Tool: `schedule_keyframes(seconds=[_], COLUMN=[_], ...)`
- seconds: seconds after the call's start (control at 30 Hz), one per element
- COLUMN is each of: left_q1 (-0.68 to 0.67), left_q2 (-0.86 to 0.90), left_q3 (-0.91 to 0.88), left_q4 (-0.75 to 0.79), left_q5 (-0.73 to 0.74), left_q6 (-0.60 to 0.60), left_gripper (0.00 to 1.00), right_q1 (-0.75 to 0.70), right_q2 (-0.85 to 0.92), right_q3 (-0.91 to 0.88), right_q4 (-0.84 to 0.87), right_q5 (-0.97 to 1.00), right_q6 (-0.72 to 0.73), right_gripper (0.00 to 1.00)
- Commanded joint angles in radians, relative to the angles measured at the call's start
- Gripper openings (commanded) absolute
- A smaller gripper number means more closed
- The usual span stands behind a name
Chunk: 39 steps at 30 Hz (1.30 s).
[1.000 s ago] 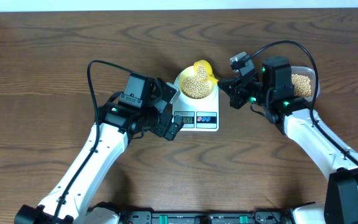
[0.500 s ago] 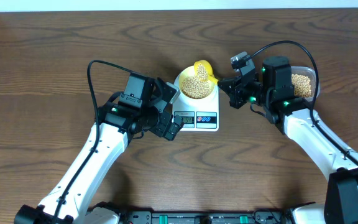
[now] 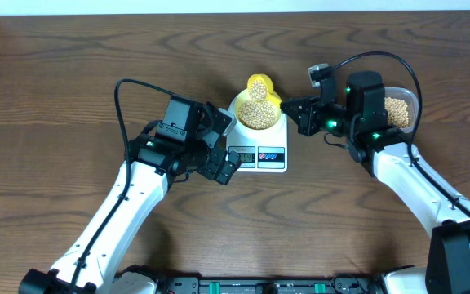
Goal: Scoop item into bowl and weigh 50g on scale
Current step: 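Carry the empty scoop back right to the soybean tub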
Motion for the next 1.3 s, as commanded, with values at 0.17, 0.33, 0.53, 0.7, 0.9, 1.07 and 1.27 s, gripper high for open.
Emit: schedule_keyframes(seconds=[0.17,0.33,0.53,0.7,0.9,1.07,1.27], left_q1=[-0.001,-0.001,-0.001,-0.001,-0.001,-0.001,-0.001], left_q2=[0.004,0.004,0.004,0.004,0.004,0.004,0.004], left_q3=[-0.007,-0.007,-0.007,-0.007,-0.007,-0.007,-0.007], left_q4=[0.001,0.001,0.001,0.001,0.001,0.001,0.001], left_q5=[-0.007,-0.006,-0.006,-0.006,-0.006,-0.006,-0.006], left_q6=[0.013,0.013,0.013,0.013,0.013,0.013,0.013], left_gripper=[0.98,0.98,0.98,0.98,0.98,0.98,0.98], right_q1=[-0.103,-0.199,-0.307,-0.394,-0.497,-0.568,-0.578], right_q2=[-0.042,-0.095,-0.161,-0.216,-0.265,-0.272,-0.272], right_q3=[0.001,0.001,0.001,0.001,0.001,0.001,0.001], right_q4=[0.006,-0.031,-0.158,-0.246,-0.330,-0.392,-0.478], right_q5=[-0.030,-0.030,-0.030,-0.030,-0.030,-0.029,0.019], right_q6=[0.169,0.177,0.176,0.176,0.176,0.153,-0.073], right_gripper=[0.01,0.01,0.01,0.01,0.01,0.01,0.01])
